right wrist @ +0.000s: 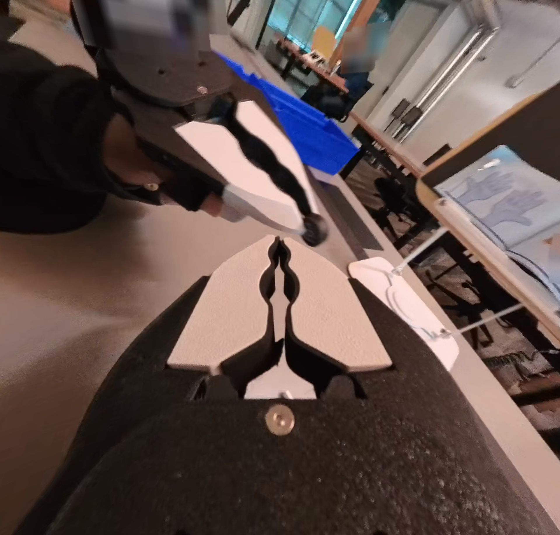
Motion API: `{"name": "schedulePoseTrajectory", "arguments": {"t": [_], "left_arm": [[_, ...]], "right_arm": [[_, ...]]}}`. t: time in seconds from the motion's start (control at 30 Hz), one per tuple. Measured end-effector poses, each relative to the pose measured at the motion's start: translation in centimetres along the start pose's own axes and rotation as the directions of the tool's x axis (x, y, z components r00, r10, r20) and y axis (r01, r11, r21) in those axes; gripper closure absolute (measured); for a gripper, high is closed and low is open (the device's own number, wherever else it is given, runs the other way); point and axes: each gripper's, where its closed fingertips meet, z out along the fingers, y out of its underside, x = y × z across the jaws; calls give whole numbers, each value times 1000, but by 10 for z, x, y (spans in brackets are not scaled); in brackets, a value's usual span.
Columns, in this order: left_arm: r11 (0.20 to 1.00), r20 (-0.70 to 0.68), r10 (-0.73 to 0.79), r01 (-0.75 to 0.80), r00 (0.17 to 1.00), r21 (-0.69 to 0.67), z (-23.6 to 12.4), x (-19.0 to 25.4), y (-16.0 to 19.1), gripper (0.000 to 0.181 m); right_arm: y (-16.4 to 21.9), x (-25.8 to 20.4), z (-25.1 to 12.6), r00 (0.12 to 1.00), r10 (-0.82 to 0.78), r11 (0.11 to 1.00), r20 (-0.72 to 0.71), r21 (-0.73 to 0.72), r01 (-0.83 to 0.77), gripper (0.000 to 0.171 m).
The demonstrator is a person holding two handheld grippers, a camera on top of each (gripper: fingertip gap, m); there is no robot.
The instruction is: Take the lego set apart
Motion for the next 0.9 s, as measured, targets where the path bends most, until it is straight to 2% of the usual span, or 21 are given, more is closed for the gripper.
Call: {"name": "schedulePoseTrajectory", "arguments": {"t": [0.07,0.2,0.27,0.4,0.6,0.9], "left_arm": [[1000,-30,-1,1,1000,9,0,4,0,171],[999,-90,26,-24,996,27,0,15,-2,171],[998,-118,50,-46,992,34,-1,21,-3,171],[996,-158,85,-78,984,45,-1,30,-3,171],[995,-164,98,-96,982,20,1,33,1,172],[998,-84,48,-52,995,-46,6,26,9,172]], "right_arm": [[3,10,-5,999,52,999,-1,2,-52,171],[6,11,-8,991,113,993,65,15,-114,152],[5,7,-11,988,116,993,103,24,-119,151],[6,6,-14,992,65,998,112,20,-67,161],[10,3,-16,995,-46,999,90,-12,47,162],[15,6,-13,983,-181,977,-6,-112,180,165]]}}
